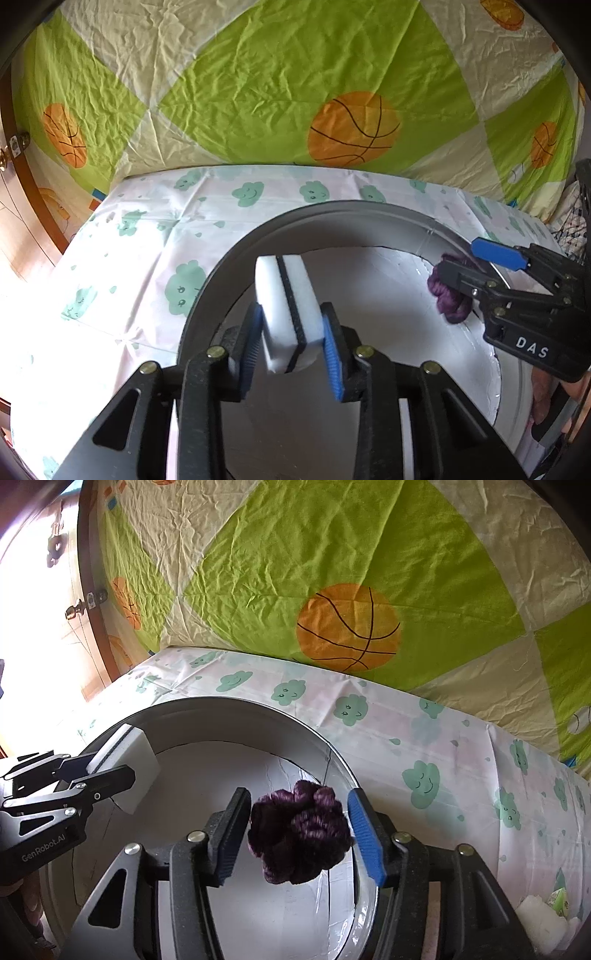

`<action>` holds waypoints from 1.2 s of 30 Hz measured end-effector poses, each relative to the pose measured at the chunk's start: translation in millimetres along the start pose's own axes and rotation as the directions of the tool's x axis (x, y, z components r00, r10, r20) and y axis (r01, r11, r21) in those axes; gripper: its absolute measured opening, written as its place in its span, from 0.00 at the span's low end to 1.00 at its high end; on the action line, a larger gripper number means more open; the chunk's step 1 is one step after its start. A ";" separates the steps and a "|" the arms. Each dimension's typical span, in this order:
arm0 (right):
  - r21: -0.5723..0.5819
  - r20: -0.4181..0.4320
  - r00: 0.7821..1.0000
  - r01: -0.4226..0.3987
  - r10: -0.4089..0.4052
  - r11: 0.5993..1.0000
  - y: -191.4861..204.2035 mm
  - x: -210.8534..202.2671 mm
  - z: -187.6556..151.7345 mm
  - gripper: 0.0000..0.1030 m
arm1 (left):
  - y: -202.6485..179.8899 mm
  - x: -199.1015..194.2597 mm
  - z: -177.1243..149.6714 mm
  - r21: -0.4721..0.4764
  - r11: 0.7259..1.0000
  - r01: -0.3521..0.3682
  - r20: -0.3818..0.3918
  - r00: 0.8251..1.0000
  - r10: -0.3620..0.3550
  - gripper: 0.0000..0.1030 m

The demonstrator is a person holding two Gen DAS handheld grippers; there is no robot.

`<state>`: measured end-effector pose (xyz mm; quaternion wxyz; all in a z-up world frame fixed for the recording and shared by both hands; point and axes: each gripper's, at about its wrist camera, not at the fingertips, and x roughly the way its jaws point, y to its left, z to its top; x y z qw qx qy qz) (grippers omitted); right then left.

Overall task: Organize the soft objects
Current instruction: 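Lower sponge into tin and open left gripper while right gripper drops scrunchie in, then move left gripper to pink-edged towel while right gripper grasps clear plastic bag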

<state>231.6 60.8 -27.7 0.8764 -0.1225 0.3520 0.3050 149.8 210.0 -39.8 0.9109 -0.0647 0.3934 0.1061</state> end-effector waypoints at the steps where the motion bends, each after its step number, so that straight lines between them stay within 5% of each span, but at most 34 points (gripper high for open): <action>1: 0.004 0.008 1.000 -0.008 0.008 1.000 -0.4 -1.6 0.0 0.61 | -0.2 -0.9 0.1 0.002 1.000 -0.007 0.003 1.000 0.007 0.34; 10: 0.011 0.102 0.995 -0.023 0.022 1.000 0.5 -48.9 -3.9 0.67 | -10.8 -37.8 -8.9 -0.003 1.000 -0.026 0.128 0.991 0.026 0.71; 22: 0.064 0.248 0.968 0.022 -0.037 0.998 -64.7 -170.9 -83.3 0.72 | -79.3 -110.3 -83.5 0.049 0.994 0.099 0.341 0.934 -0.110 0.83; 28: 0.198 0.298 0.942 0.098 -0.155 0.975 -108.2 -211.0 -155.0 0.75 | -144.0 -119.8 -116.9 0.154 0.970 0.188 0.329 0.916 -0.230 0.85; 36: 0.285 0.251 0.938 0.163 -0.238 0.945 -140.4 -215.5 -211.3 0.75 | -209.8 -99.1 -127.2 0.274 0.936 0.223 0.241 0.926 -0.291 0.85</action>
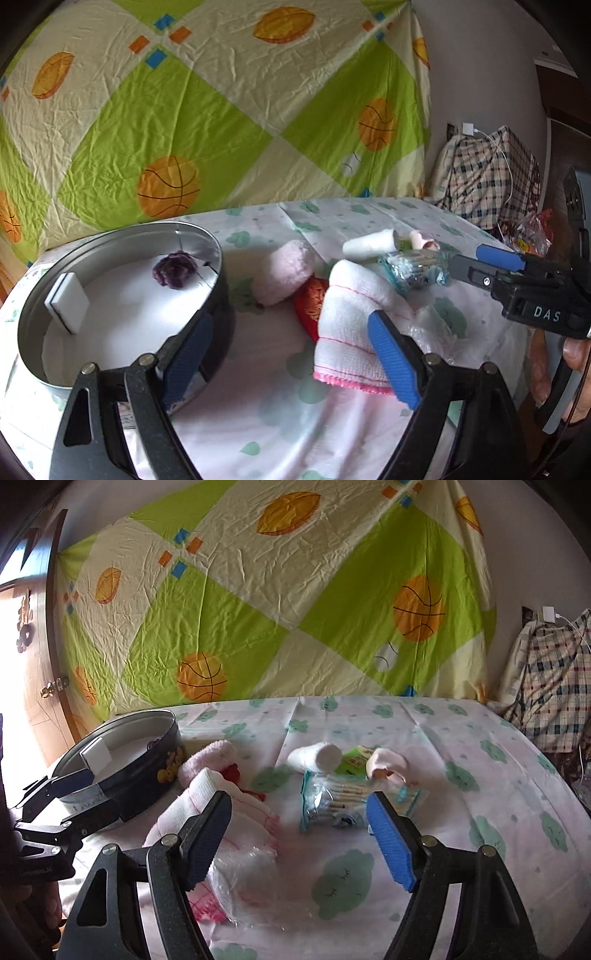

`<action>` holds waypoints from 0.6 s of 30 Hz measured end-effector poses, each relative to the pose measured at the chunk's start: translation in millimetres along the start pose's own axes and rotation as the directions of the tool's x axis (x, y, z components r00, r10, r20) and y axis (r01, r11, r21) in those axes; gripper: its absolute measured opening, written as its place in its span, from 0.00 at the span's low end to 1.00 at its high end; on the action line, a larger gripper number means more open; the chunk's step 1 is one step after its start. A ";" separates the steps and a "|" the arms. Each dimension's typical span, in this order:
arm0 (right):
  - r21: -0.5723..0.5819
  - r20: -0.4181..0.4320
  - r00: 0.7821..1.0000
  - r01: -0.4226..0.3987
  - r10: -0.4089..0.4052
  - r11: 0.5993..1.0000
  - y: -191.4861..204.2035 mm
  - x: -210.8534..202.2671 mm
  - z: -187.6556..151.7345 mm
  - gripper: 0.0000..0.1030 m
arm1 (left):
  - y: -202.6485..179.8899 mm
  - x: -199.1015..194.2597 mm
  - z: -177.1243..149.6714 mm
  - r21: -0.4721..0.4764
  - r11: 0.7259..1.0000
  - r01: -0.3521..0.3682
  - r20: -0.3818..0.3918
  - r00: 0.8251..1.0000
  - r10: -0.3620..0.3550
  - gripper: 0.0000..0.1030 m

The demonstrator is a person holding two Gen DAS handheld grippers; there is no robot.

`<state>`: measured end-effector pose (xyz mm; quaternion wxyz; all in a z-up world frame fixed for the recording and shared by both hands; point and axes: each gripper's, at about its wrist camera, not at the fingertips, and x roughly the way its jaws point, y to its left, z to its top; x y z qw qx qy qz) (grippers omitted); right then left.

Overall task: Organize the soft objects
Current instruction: 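Move left gripper to pink-edged towel while right gripper grasps clear plastic bag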

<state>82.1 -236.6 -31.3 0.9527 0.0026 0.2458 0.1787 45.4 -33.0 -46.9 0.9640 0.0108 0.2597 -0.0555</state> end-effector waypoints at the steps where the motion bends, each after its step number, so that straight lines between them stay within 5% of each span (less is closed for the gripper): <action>1: 0.008 -0.009 1.000 -0.011 0.012 1.000 -2.1 1.2 -4.4 0.75 | -3.5 5.1 -1.1 0.004 1.000 0.005 -0.014 1.000 -0.005 0.85; 18: -0.094 -0.162 0.978 -0.149 0.133 0.984 17.8 24.8 -35.7 0.75 | 0.7 17.6 -8.8 -0.013 1.000 0.014 -0.058 0.998 -0.015 0.86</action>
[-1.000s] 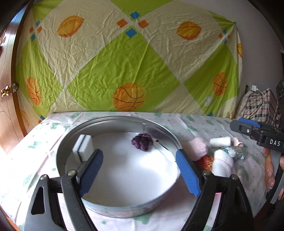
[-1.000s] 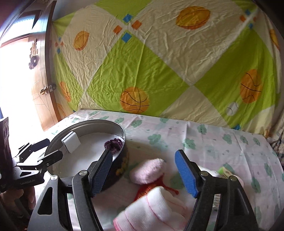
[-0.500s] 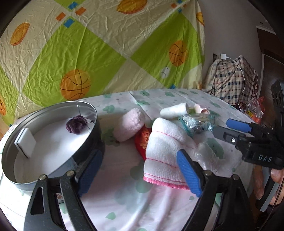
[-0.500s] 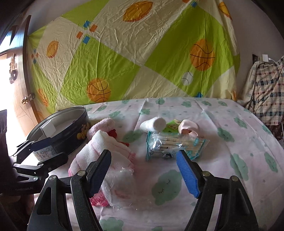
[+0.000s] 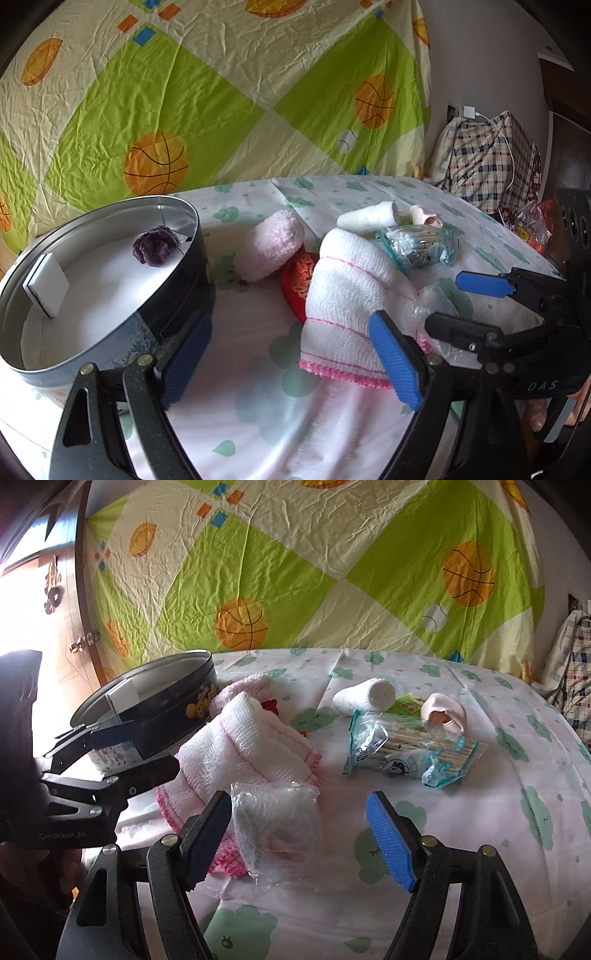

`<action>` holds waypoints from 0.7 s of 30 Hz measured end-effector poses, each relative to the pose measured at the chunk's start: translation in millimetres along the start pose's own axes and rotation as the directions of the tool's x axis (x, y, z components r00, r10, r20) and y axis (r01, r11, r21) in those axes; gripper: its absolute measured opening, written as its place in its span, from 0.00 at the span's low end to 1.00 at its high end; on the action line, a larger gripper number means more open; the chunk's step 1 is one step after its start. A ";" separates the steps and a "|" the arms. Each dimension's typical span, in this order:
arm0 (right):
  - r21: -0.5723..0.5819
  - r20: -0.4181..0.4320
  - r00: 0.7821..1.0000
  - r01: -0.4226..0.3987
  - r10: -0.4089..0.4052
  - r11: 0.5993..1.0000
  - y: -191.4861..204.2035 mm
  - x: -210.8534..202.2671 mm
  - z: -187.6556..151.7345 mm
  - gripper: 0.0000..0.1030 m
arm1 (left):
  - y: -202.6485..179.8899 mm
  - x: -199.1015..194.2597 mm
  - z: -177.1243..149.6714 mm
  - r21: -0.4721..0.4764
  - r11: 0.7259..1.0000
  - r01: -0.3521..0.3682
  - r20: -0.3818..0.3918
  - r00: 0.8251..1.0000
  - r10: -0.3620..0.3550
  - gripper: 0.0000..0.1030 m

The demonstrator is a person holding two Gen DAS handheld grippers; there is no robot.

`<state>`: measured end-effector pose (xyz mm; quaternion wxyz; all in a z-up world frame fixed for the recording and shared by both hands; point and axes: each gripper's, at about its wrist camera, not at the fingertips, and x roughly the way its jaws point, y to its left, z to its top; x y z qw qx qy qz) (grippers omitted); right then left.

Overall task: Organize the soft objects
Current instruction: 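Move left gripper to pink-edged towel while right gripper grasps clear plastic bag, then grasp pink-edged white towel with left gripper while right gripper holds plastic bag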

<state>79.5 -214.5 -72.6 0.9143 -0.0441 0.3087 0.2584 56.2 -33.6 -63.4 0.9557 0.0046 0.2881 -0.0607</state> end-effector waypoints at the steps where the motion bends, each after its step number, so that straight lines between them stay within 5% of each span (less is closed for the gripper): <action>1: -0.016 -0.023 1.000 -0.003 0.003 1.000 2.5 3.6 0.0 0.75 | 0.1 0.2 -0.3 -0.001 1.000 0.002 0.000 1.000 -0.002 0.86; 3: -0.045 -0.040 0.999 0.001 -0.002 0.999 7.7 6.9 -0.1 0.72 | 0.0 0.4 -0.5 0.000 1.000 0.003 -0.001 1.000 -0.003 0.86; 6: -0.050 -0.070 0.998 0.004 -0.008 0.999 8.1 12.5 -2.0 0.50 | -2.5 0.5 -1.1 0.010 1.000 0.003 -0.003 1.000 -0.003 0.86; 16: 0.084 0.014 1.000 -0.019 0.018 0.996 -16.6 1.6 2.4 0.42 | -22.4 13.9 2.1 0.065 0.996 0.053 -0.051 0.997 -0.050 0.86; 21: 0.061 0.030 0.992 0.117 -0.119 0.991 -20.7 0.7 6.5 0.42 | -33.0 26.3 7.3 0.067 0.992 0.110 -0.098 0.990 -0.103 0.83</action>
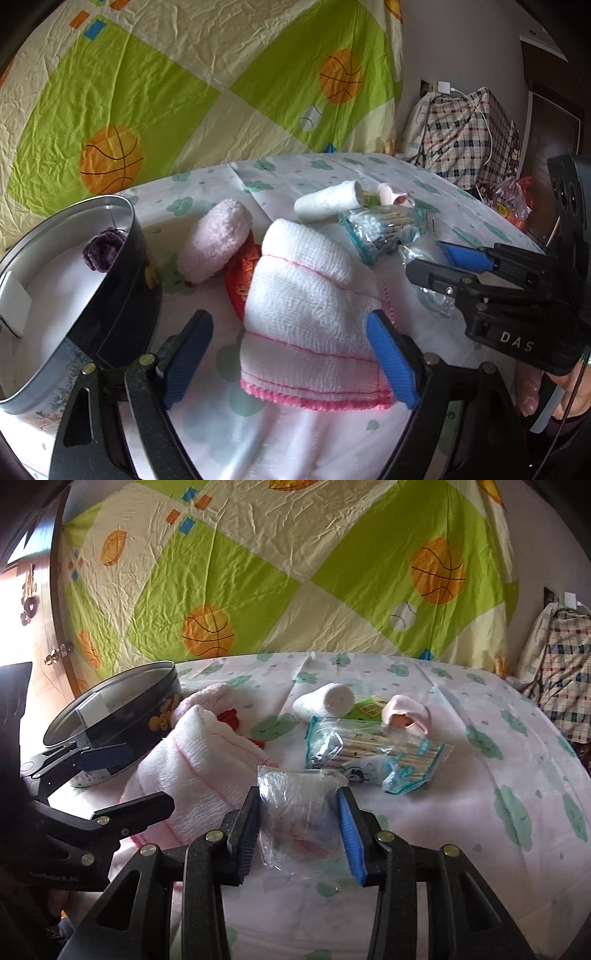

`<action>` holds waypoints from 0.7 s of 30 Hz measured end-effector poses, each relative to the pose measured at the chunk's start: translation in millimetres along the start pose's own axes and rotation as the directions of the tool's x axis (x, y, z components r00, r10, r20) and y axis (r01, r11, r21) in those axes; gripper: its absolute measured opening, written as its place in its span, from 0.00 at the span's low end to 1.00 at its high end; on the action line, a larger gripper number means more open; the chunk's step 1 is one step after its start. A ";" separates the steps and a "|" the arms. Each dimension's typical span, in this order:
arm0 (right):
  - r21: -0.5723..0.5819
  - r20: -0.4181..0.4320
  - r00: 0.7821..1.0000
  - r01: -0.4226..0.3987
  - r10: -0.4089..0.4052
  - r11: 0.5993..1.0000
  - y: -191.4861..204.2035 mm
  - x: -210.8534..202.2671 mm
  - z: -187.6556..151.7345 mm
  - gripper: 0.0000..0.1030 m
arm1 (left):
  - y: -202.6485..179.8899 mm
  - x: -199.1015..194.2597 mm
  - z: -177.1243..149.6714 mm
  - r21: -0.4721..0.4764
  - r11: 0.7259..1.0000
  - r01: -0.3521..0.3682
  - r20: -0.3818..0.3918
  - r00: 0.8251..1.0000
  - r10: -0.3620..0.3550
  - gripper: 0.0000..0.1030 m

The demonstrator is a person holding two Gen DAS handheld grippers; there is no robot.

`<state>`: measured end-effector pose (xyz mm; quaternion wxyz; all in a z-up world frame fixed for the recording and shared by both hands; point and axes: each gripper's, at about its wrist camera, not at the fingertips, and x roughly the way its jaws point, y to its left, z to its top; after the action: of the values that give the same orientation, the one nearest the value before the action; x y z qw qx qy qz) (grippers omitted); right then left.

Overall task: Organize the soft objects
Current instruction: 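Grasp pink-edged white towel with left gripper while right gripper holds plastic bag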

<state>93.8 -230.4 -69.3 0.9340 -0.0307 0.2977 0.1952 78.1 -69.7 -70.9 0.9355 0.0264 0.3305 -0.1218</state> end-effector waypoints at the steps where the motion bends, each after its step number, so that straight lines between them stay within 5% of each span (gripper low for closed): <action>1: 0.009 -0.002 1.000 0.000 0.000 1.000 -3.3 0.2 0.6 0.42 | -1.0 2.2 1.7 0.000 1.000 0.009 -0.006 1.000 -0.009 0.81; 3: 0.020 0.003 1.000 0.010 -0.010 1.000 -6.5 0.3 1.9 0.42 | 0.5 6.3 4.6 -0.007 1.000 0.023 -0.018 1.000 -0.023 0.71; 5: 0.004 0.005 1.000 0.024 -0.024 1.000 -4.6 0.5 2.5 0.42 | 3.1 11.9 4.2 -0.022 0.999 0.047 -0.045 0.998 -0.048 0.47; 10: 0.016 0.011 1.000 0.022 -0.022 1.000 -7.1 -1.4 3.1 0.42 | 5.8 5.3 2.2 -0.034 0.997 0.073 -0.027 0.997 -0.074 0.18; 21: 0.016 0.075 0.996 0.055 -0.056 0.998 -5.4 -11.6 0.6 0.42 | 3.0 -23.0 -5.8 -0.003 1.000 0.024 0.105 0.994 -0.024 0.10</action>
<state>87.5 -239.3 -62.6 0.9498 -0.0251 0.2627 0.1680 58.0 -61.2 -61.2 0.9500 0.0140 0.2817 -0.1337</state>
